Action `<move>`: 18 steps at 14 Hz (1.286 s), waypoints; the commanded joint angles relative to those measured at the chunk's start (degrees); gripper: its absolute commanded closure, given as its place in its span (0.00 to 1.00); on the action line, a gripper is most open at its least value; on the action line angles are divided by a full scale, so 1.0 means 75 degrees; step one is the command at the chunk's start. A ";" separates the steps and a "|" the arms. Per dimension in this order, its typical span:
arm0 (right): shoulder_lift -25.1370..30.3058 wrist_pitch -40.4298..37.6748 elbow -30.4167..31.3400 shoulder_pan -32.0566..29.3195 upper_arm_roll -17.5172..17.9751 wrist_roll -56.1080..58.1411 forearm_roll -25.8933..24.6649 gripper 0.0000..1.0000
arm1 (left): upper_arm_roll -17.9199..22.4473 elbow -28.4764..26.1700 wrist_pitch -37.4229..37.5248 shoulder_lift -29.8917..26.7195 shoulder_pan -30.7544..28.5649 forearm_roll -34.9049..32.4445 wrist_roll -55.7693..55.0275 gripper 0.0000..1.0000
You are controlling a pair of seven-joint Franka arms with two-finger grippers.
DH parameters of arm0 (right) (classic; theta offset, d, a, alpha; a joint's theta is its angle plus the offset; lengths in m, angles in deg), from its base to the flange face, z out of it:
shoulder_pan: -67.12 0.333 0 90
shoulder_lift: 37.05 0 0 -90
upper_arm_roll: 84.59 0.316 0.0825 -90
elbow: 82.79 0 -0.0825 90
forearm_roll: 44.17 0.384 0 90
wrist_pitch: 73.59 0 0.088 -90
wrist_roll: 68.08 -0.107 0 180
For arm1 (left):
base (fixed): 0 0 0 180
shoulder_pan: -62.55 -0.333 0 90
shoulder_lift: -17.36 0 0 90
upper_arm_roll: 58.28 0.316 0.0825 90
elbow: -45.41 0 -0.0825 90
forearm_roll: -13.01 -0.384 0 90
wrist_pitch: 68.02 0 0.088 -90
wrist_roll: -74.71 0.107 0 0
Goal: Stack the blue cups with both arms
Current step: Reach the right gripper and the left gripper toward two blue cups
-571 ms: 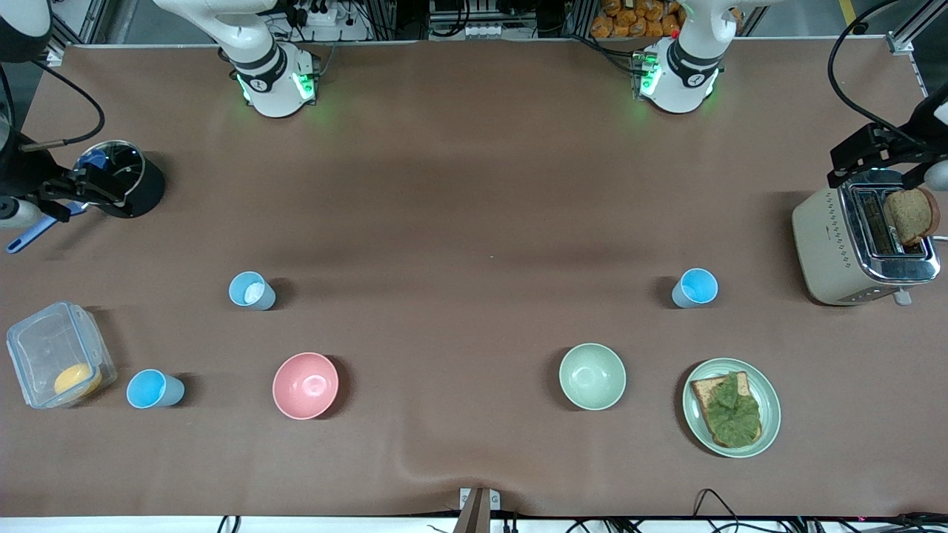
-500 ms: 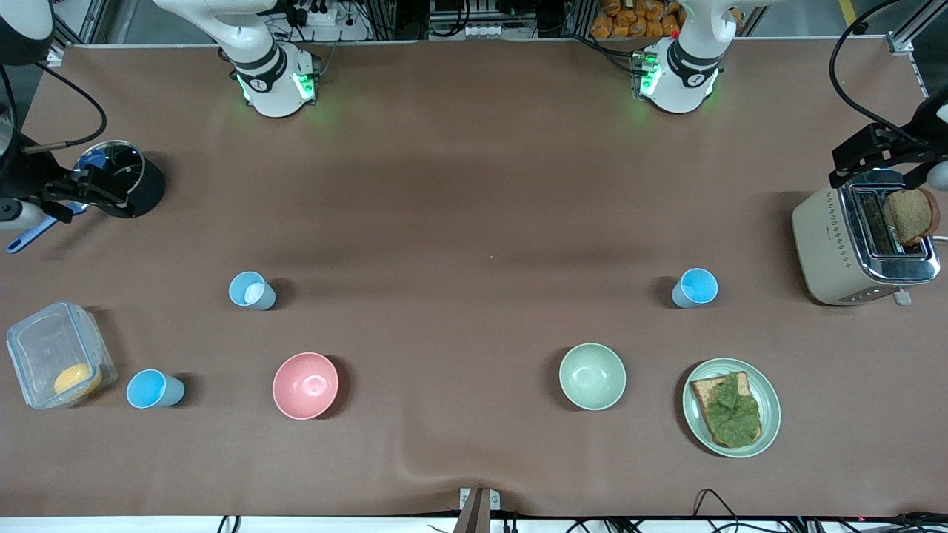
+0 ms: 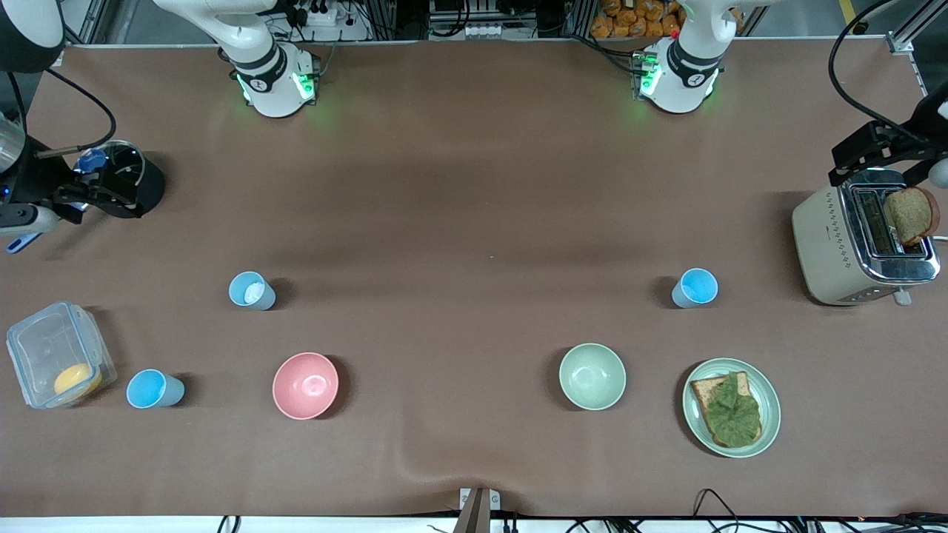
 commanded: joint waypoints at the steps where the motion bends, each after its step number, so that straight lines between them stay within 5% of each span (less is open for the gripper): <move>1: -0.0181 -0.0028 -0.0026 -0.0135 0.0158 -0.0022 -0.0005 0.00 | -0.0027 0.0040 -0.0053 0.0398 0.0014 0.0091 -0.0187 0.00; 8: -0.1061 0.0075 0.0440 0.0462 0.0170 -0.0395 -0.0017 0.00 | -0.0027 0.0017 -0.0135 0.0938 0.0178 0.0009 -0.0268 0.00; 18: -0.1751 0.5323 0.2972 0.1061 0.0158 -0.1252 -0.0064 0.00 | -0.0039 -0.0182 -0.1306 0.2508 0.0552 -0.0049 -0.0971 0.00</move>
